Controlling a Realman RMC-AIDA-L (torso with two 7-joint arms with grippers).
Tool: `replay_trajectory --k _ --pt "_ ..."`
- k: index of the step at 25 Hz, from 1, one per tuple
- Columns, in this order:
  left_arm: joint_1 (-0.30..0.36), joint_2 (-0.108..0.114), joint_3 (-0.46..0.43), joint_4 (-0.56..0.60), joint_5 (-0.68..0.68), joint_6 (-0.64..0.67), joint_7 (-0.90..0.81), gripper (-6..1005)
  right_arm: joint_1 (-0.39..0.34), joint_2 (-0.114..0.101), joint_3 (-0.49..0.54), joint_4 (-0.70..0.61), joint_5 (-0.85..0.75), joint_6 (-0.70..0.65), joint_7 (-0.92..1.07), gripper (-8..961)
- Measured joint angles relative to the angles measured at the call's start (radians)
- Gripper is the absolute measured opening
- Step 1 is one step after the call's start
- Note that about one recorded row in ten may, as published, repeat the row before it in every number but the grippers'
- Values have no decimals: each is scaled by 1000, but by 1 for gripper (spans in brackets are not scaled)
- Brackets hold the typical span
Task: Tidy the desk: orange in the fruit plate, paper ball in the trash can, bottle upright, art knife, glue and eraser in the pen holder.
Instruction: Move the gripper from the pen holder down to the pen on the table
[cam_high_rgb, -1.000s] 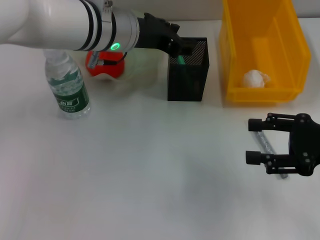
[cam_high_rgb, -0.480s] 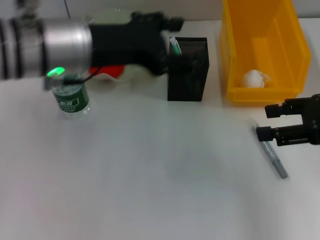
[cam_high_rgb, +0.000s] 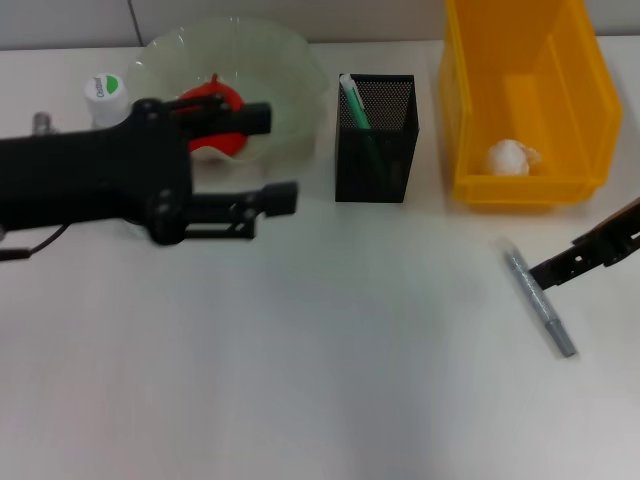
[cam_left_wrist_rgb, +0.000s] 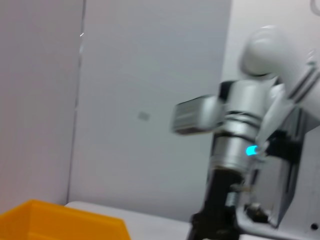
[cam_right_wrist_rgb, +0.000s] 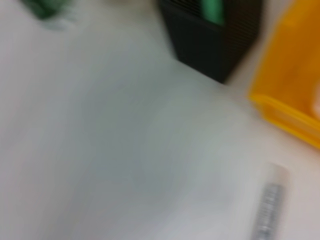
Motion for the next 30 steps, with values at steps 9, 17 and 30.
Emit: replay_trajectory --k 9,17,30 --pt "0 16 -151 -199 10 121 143 840 99 2 -182 144 -185 113 176 758" --pt "5 29 -160 -257 9 124 183 840 163 3 -301 319 -225 223 253 758" --pt "9 29 -161 -279 8 127 204 840 172 7 -335 440 -249 337 282 752"
